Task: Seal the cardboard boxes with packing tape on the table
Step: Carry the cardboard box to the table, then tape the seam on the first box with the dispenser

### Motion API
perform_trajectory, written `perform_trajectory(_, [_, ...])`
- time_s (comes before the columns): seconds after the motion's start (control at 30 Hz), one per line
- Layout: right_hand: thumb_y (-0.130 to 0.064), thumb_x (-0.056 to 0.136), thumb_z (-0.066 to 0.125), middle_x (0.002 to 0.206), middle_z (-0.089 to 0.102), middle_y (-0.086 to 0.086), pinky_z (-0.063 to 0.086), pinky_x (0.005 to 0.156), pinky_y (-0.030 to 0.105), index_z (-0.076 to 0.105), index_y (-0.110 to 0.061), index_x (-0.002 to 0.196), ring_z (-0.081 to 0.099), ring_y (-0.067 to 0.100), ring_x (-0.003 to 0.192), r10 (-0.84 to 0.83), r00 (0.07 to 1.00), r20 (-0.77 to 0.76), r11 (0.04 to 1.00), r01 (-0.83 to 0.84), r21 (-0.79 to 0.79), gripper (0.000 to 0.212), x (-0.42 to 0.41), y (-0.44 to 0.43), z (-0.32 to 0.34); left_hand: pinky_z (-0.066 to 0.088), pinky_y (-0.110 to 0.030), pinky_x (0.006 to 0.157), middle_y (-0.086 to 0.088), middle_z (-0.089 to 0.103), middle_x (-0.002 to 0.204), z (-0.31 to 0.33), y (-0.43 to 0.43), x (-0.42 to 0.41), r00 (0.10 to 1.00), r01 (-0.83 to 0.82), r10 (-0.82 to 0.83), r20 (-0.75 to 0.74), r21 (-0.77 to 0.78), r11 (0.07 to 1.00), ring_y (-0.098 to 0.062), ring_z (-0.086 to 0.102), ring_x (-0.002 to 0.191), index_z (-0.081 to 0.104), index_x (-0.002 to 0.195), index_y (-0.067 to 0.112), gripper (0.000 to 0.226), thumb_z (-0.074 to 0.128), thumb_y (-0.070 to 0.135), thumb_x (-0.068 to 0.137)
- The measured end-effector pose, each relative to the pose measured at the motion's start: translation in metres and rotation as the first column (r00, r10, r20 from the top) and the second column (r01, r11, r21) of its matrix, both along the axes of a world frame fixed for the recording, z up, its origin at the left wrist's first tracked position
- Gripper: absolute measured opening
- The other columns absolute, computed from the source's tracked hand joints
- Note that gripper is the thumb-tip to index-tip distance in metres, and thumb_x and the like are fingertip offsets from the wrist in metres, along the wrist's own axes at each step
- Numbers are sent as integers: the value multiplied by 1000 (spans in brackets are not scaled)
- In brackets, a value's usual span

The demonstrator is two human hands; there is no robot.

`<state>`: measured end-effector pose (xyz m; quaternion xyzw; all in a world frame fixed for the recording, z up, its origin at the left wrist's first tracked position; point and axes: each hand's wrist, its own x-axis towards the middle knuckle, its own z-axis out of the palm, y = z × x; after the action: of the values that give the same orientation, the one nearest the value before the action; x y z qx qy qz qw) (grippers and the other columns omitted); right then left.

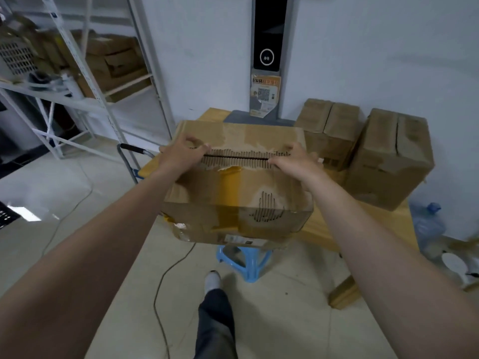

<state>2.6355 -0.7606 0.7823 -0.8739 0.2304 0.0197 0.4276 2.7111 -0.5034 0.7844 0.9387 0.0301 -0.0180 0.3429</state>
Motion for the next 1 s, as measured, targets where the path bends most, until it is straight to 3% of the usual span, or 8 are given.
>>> perform_trajectory(0.1, [-56,85,66,152,26,13,27,112,45,34,-37,150,22,37,140,-16,1000,-12,998,16,-55,75,79,-5,-11,36,-44,109,-16,49,146,-13,-5,91,999,32,-32,7,17,999,-38,38,139,51,137,34,56,59,66,92])
perform_trajectory(0.3, [-51,85,69,153,21,14,29,110,46,32,-38,150,23,42,138,-141,987,-78,990,141,-16,75,224,-9,-29,37,-41,98,-4,58,143,-31,-26,271,985,171,-170,-30,36,985,-33,47,136,50,137,34,54,57,65,93])
perform_trajectory(0.5, [-44,87,70,150,21,11,29,111,44,31,-39,148,23,41,138,-282,948,-145,952,295,78,72,311,-30,-59,31,-53,116,4,58,140,-53,-61,382,956,270,-268,-120,6,963,-34,43,139,47,122,46,40,58,66,89])
perform_trajectory(0.67, [-41,87,65,143,25,9,31,105,42,41,-45,139,23,39,134,-375,921,-107,919,385,84,57,350,-54,-86,30,-61,112,-5,51,145,-88,-94,440,945,267,-239,-221,107,958,-39,34,142,41,133,55,84,47,95,59])
perform_trajectory(0.73, [-43,91,61,144,29,7,30,105,42,46,-47,135,23,37,135,-416,908,-58,903,419,91,47,356,-67,-96,31,-60,112,-11,45,148,-96,-108,450,935,282,-240,-259,138,950,-39,31,142,38,136,56,83,47,92,61])
perform_trajectory(0.8, [-47,93,56,139,45,1,33,109,39,53,-44,132,35,29,134,-457,888,48,886,450,108,39,355,-86,-106,31,-59,113,-15,41,150,-95,-122,454,928,307,-257,-271,160,938,-41,27,142,35,139,55,81,49,89,66])
perform_trajectory(0.9, [-37,101,52,109,60,-16,49,86,24,63,-30,125,57,10,107,-575,804,151,810,534,243,27,342,-117,-114,30,-59,113,-20,35,154,-97,-143,463,925,325,-267,-271,196,925,-42,26,144,32,143,52,81,52,86,72])
perform_trajectory(1.0, [-37,102,50,98,68,-11,59,72,34,68,-34,104,67,14,91,-714,691,110,671,632,387,19,328,-147,-123,26,-66,115,-25,22,160,-98,-170,462,927,310,-238,-291,231,922,-49,20,147,26,150,48,89,50,86,73])
